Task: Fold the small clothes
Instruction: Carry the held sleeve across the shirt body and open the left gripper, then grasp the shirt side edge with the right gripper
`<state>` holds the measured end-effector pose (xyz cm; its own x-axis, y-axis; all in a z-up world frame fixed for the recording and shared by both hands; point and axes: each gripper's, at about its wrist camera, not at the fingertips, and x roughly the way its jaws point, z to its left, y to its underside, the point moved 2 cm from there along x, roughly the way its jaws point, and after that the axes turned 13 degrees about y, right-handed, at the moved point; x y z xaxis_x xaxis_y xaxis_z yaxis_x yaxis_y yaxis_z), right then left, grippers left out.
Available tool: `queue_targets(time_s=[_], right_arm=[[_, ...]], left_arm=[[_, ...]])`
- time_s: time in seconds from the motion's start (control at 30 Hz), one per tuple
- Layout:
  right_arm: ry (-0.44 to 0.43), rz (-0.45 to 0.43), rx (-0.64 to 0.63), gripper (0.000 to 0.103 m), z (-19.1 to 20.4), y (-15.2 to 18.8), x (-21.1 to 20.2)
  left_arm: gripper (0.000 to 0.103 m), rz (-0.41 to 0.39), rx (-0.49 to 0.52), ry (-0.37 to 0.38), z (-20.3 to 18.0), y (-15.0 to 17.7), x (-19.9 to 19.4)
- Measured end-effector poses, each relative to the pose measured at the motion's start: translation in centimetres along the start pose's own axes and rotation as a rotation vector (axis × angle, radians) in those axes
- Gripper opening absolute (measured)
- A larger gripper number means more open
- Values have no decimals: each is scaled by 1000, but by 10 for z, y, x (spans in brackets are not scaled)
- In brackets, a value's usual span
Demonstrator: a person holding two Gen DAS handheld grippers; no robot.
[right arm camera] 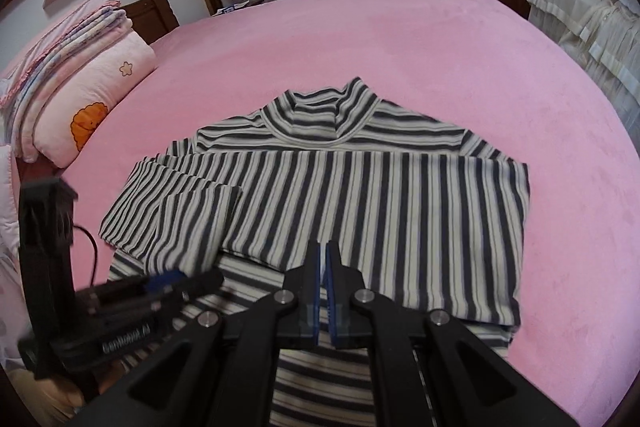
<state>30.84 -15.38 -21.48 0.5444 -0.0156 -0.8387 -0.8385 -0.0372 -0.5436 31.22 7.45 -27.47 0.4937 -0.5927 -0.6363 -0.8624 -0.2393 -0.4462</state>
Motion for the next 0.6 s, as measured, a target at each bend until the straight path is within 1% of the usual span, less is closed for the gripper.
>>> queue_targets(time_s=[0.03, 0.1, 0.17, 0.23, 0.3, 0.37, 0.47, 0.5, 0.53, 0.57, 0.6], right_arm=[[-10, 0, -6, 3, 2, -1, 0], [-29, -2, -25, 3, 11, -2, -1], [-57, -14, -56, 3, 25, -6, -4], [-76, -30, -91, 3, 40, -9, -9], [-94, -42, -132, 3, 58, -12, -13], [-113, -49, -173, 3, 77, -13, -17], [-132, -53, -219, 3, 100, -13, -20], [-136, -54, -239, 3, 110, -12, -20], [-140, -55, -256, 5, 117, -11, -20], [-142, -56, -267, 12, 124, -9, -19], [-144, -58, -283, 28, 132, -5, -18]], left_arm=[[38, 6, 0, 16, 1, 4, -5], [39, 16, 16, 34, 2, 11, -19], [40, 12, 36, 35, 2, 17, -36], [40, -10, 47, 12, 4, 20, -58], [40, -56, 39, -29, 14, 22, -86], [40, -103, 38, -104, 24, 19, -105], [41, -182, 40, -262, 46, 17, -137], [42, -204, 29, -318, 57, 17, -148], [44, -217, 18, -347, 64, 18, -153], [46, -238, -2, -382, 74, 19, -161], [47, -248, -17, -397, 82, 20, -165]])
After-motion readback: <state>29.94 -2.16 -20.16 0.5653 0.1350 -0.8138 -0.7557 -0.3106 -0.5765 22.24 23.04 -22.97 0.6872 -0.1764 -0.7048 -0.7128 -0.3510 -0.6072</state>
